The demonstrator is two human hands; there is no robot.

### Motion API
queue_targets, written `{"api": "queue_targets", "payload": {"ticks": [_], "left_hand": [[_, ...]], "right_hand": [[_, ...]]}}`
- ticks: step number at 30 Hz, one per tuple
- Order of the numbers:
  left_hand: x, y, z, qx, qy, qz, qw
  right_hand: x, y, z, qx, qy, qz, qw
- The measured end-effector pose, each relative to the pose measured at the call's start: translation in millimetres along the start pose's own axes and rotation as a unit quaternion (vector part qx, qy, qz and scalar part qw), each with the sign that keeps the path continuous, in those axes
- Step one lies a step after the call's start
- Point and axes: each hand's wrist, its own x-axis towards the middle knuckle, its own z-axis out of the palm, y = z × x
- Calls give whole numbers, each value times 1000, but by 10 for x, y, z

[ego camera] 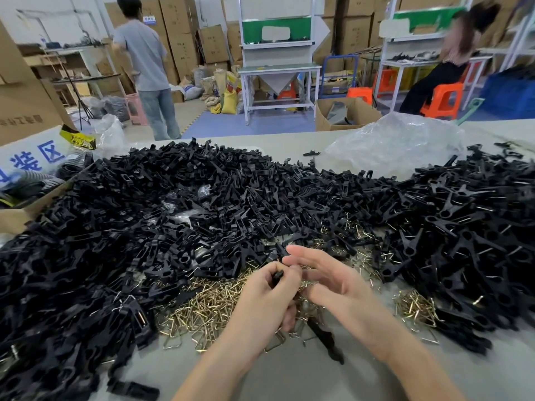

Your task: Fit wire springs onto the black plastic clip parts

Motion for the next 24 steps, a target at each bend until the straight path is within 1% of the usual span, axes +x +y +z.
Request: {"api": "queue_targets", "payload": {"ticks": [3,9,13,17,21,23,24], "left_hand": [[-5,13,5,2,7,-3,1000],[-30,26,11,58,9,8,998],[-39,50,7,57,-10,-1,998],[-37,40,-21,88,-50,13,995],[-33,73,-64,81,-92,17,992],[-37,104,-77,54,-103,14,993],[-46,126,-91,29,-102,10,994]], "right_hand": [[-5,15,36,0,-32,-1,999],[-13,12,59,-30,-46,-23,998],[-21,30,43,-56,-59,-20,997],[-26,40,57,-99,-36,-62,992],[-26,80,32,-114,-15,-99,988],[-23,67,15,-122,15,-103,987],[-21,26,3,-116,44,-105,987]]}}
